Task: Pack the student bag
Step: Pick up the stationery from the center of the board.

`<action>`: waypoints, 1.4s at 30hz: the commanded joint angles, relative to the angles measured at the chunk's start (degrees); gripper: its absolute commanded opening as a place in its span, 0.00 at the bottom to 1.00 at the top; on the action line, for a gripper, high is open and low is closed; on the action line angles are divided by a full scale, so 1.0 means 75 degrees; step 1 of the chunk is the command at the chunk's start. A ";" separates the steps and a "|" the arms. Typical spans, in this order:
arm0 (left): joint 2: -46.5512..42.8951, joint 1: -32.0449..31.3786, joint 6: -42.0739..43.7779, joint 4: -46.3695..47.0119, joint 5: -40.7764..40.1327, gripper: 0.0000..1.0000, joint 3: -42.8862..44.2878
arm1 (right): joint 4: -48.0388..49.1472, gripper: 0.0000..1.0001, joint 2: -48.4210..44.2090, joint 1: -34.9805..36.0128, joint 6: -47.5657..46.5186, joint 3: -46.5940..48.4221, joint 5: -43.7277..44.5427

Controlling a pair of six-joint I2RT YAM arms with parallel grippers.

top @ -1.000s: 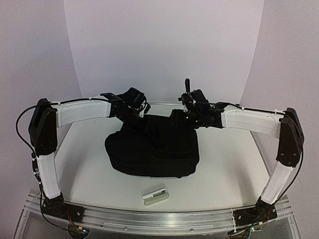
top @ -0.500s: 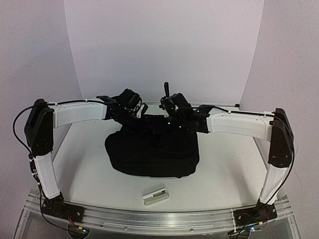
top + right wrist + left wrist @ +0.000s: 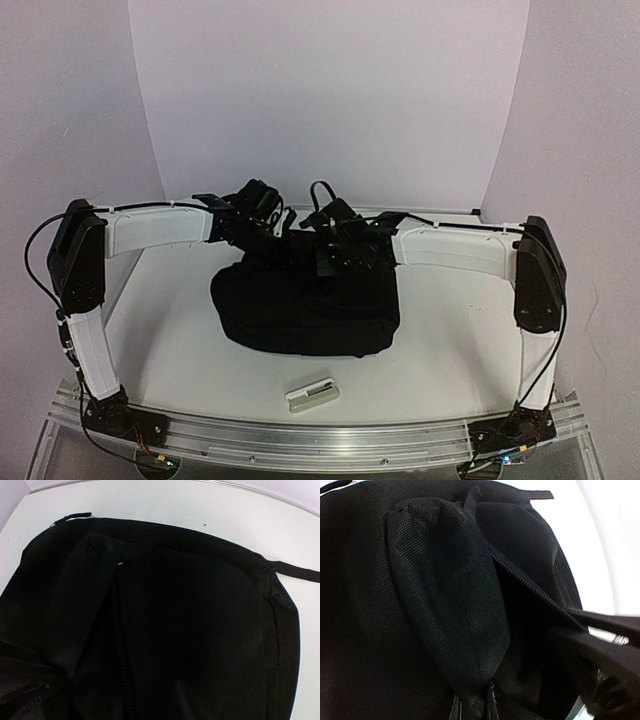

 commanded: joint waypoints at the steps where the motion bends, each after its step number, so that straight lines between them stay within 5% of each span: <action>1: -0.0355 0.0110 0.0041 0.0085 -0.0074 0.16 -0.0113 | -0.0202 0.04 -0.0707 0.0051 0.0732 0.0117 0.1330; 7: -0.0357 0.0119 0.0043 0.0131 -0.0230 0.16 -0.0246 | 0.0902 0.00 -0.2121 0.0051 0.1292 -0.1164 0.1952; 17: -0.0572 0.0227 0.0170 0.0003 -0.0802 0.15 -0.0582 | 0.1084 0.00 -0.1999 0.0050 0.1581 -0.1461 0.1803; 19: -0.0922 0.0219 0.0540 0.0364 -0.0376 0.25 -0.0779 | 0.1126 0.00 -0.1954 0.0049 0.1547 -0.1442 0.1716; 23: -0.2096 0.0007 0.1656 0.1109 0.0766 0.65 -0.1569 | 0.1218 0.00 -0.1907 0.0040 0.1396 -0.1337 0.1556; 25: -0.2807 -0.0367 0.2416 0.1250 0.1118 0.74 -0.2123 | 0.1242 0.00 -0.1891 0.0024 0.1309 -0.1277 0.1542; 33: -0.4333 -0.1874 0.2604 0.1568 0.0529 0.77 -0.4243 | 0.1408 0.00 -0.1855 -0.0057 0.1228 -0.1141 0.1277; 42: -0.3060 -0.3506 0.2554 0.1806 -0.0689 0.81 -0.4606 | 0.1601 0.00 -0.1916 -0.0054 0.1214 -0.1321 0.1076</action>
